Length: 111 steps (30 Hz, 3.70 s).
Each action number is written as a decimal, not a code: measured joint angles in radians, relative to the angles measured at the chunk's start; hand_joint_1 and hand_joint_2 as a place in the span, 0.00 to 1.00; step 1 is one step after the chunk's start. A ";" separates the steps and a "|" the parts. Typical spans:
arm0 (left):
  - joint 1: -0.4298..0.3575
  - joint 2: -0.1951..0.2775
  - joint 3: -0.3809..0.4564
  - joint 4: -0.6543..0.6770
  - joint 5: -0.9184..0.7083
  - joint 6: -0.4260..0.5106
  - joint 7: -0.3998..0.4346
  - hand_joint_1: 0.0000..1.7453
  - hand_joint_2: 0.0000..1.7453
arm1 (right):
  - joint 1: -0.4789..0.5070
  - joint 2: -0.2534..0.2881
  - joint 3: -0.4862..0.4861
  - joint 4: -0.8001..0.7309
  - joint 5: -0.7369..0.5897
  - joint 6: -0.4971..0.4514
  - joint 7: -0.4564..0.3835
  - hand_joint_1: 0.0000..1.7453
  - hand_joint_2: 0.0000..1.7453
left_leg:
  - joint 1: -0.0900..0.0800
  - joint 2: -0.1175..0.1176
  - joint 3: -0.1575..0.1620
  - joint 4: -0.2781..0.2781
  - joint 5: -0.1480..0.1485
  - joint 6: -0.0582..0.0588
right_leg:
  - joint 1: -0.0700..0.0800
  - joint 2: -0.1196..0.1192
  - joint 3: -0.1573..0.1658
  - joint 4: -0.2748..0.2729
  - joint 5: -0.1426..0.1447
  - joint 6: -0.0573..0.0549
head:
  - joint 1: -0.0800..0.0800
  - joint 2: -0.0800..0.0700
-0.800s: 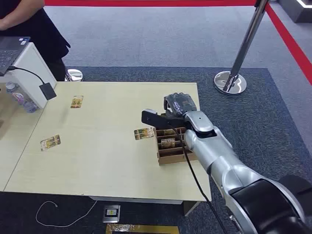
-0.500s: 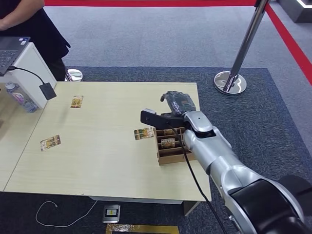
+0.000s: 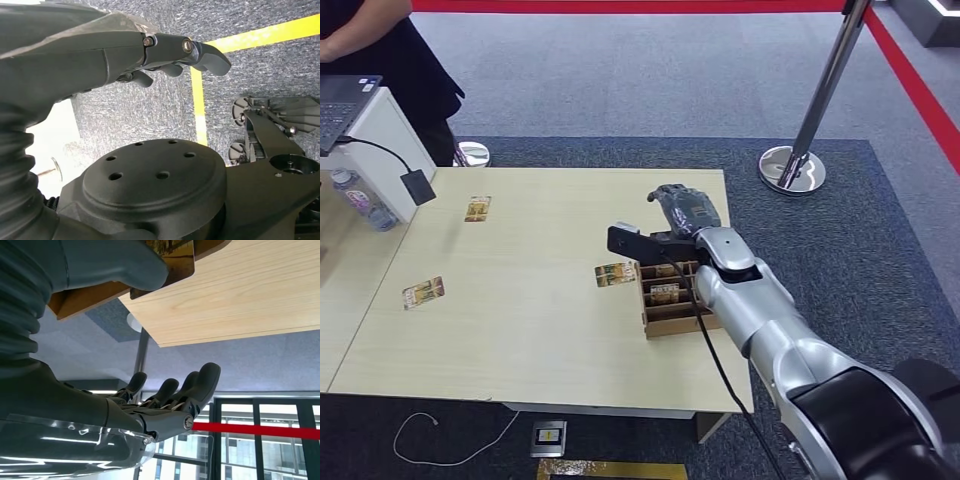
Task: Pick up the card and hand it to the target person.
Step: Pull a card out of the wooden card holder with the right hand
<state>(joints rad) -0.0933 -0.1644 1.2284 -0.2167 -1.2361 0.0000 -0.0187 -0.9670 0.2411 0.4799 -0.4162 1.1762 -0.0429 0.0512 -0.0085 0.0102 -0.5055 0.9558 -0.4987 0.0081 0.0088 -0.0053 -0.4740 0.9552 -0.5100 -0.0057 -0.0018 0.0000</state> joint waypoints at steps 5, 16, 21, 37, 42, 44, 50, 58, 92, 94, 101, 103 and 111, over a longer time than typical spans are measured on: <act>0.000 0.000 0.000 0.000 0.001 0.000 0.000 0.00 1.00 | 0.000 0.000 0.000 0.001 0.002 0.010 0.005 0.32 1.00 | 0.000 0.000 0.000 0.000 0.000 0.000 | 0.000 0.000 0.000 0.000 0.000 0.000 | 0.000 0.000; 0.000 0.000 0.000 0.000 0.002 0.000 0.004 0.00 1.00 | 0.000 0.000 -0.005 0.019 0.006 0.028 0.020 0.40 1.00 | 0.000 0.000 0.000 0.000 0.000 0.000 | 0.000 0.000 0.000 0.000 0.000 0.000 | 0.000 0.000; 0.000 0.000 0.000 0.000 0.002 0.000 0.004 0.00 1.00 | 0.000 0.000 -0.007 0.029 0.006 0.030 0.022 0.43 1.00 | 0.000 0.000 0.000 0.000 0.000 0.000 | 0.000 0.000 0.000 0.000 0.000 0.000 | 0.000 0.000; 0.000 0.000 0.000 0.000 0.001 0.000 0.004 0.00 1.00 | 0.000 0.000 -0.015 0.040 0.008 0.030 0.027 0.40 1.00 | 0.000 0.000 0.000 0.000 0.000 0.000 | 0.000 0.000 0.000 0.000 0.000 0.000 | 0.000 0.000; 0.000 0.000 0.000 0.000 0.001 0.000 0.006 0.00 1.00 | 0.000 0.000 -0.015 0.043 0.008 0.033 0.027 0.40 1.00 | 0.000 0.000 0.000 0.000 0.000 0.000 | 0.000 0.000 0.000 0.000 0.000 0.000 | 0.000 0.000; 0.000 0.000 0.000 0.000 0.001 0.000 0.008 0.00 1.00 | 0.001 0.000 -0.015 0.044 0.008 0.036 0.027 0.40 1.00 | 0.000 0.000 0.000 0.000 0.000 0.000 | 0.000 0.000 0.000 0.000 0.000 0.000 | 0.000 0.000; 0.000 0.000 0.000 0.000 0.001 0.000 0.008 0.00 1.00 | 0.001 -0.001 -0.015 0.044 0.009 0.038 0.030 0.42 1.00 | 0.000 0.000 0.000 0.000 0.000 0.000 | 0.000 0.000 0.000 0.000 0.000 0.000 | 0.000 0.000; 0.000 0.000 0.000 0.000 -0.004 -0.002 0.004 0.00 1.00 | 0.003 -0.004 -0.017 0.049 0.010 0.038 0.030 0.56 1.00 | 0.000 0.000 0.000 0.000 0.000 0.000 | 0.000 0.000 0.000 0.000 0.000 0.000 | 0.000 0.000; 0.000 0.001 -0.002 0.000 -0.013 -0.003 0.004 0.00 1.00 | 0.012 -0.018 -0.024 0.053 0.019 0.017 0.021 1.00 1.00 | 0.000 0.000 0.000 0.000 0.000 0.000 | 0.000 0.000 0.000 0.000 0.000 0.000 | 0.000 0.000; 0.000 0.001 -0.003 0.000 -0.013 -0.003 0.004 0.00 1.00 | 0.012 -0.019 -0.024 0.053 0.020 0.014 0.018 1.00 1.00 | 0.000 0.000 0.000 0.000 0.000 0.000 | 0.000 0.000 0.000 0.000 0.000 0.000 | 0.000 0.000; 0.000 0.001 -0.003 0.000 -0.014 -0.003 0.004 0.00 1.00 | 0.011 -0.020 -0.025 0.045 0.022 0.004 -0.005 1.00 1.00 | 0.000 0.000 0.000 0.000 0.000 0.000 | 0.000 0.000 0.000 0.000 0.000 0.000 | 0.000 0.000; 0.000 0.001 -0.003 0.000 -0.013 -0.003 0.004 0.00 1.00 | 0.011 -0.019 -0.025 0.041 0.023 0.005 -0.010 1.00 1.00 | 0.000 0.000 0.000 0.000 0.000 0.000 | 0.000 0.000 0.000 0.000 0.000 0.000 | 0.000 0.000; 0.000 0.001 -0.003 0.000 -0.008 -0.003 0.004 0.00 1.00 | 0.006 -0.009 -0.025 0.018 0.017 0.032 -0.029 1.00 1.00 | 0.000 0.000 0.000 0.000 0.000 0.000 | 0.000 0.000 0.000 0.000 0.000 0.000 | 0.000 0.000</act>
<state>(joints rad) -0.0934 -0.1637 1.2253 -0.2167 -1.2443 -0.0031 -0.0145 -0.9610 0.2320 0.4551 -0.3982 1.1932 -0.0109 0.0227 -0.0085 0.0102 -0.5052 0.9559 -0.4984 0.0079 0.0089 -0.0053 -0.4737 0.9555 -0.5098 -0.0057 -0.0017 0.0000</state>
